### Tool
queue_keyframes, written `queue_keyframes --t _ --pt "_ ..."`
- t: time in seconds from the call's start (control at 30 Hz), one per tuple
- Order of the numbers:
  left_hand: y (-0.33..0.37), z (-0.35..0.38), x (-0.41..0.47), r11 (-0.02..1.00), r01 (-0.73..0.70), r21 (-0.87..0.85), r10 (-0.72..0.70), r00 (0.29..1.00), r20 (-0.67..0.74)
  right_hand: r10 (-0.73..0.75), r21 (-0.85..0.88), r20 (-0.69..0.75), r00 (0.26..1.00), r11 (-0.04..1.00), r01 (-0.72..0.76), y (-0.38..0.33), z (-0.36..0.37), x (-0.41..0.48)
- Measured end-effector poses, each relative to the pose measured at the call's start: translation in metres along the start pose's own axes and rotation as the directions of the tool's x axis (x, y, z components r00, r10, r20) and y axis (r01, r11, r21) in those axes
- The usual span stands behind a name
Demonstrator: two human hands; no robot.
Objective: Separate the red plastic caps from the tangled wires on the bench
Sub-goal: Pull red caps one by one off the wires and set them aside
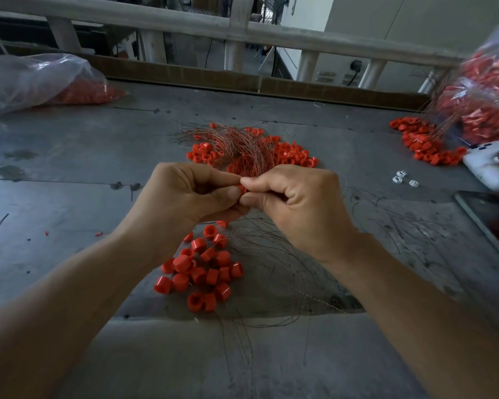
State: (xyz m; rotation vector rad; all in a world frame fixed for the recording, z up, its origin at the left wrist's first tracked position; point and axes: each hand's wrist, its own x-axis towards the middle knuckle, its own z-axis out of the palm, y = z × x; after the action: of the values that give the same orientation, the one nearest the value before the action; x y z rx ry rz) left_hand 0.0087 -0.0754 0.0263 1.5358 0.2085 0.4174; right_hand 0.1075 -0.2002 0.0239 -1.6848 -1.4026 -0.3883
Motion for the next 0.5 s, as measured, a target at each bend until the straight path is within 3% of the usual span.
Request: queue_keyframes --t 0.17,0.27,0.4,0.5 --pt "0.001 -0.002 -0.001 1.0 0.015 0.003 -0.015 1.0 0.014 -0.041 -0.035 0.0 0.999 0.999 0.041 -0.002 0.0 0.0" --pt "0.002 -0.005 0.001 0.997 0.06 -0.043 -0.056 0.995 0.088 0.015 0.053 0.037 0.999 0.998 -0.017 -0.003 -0.004 0.002" --pt "0.004 -0.011 0.002 0.986 0.137 -0.092 -0.112 0.964 0.241 0.156 0.19 0.211 0.965 0.962 -0.197 -0.002 -0.01 0.005" --pt "0.004 -0.015 0.002 0.973 0.189 -0.129 -0.141 0.938 0.316 0.149 0.186 0.352 0.924 0.956 -0.225 -0.002 -0.013 0.006"
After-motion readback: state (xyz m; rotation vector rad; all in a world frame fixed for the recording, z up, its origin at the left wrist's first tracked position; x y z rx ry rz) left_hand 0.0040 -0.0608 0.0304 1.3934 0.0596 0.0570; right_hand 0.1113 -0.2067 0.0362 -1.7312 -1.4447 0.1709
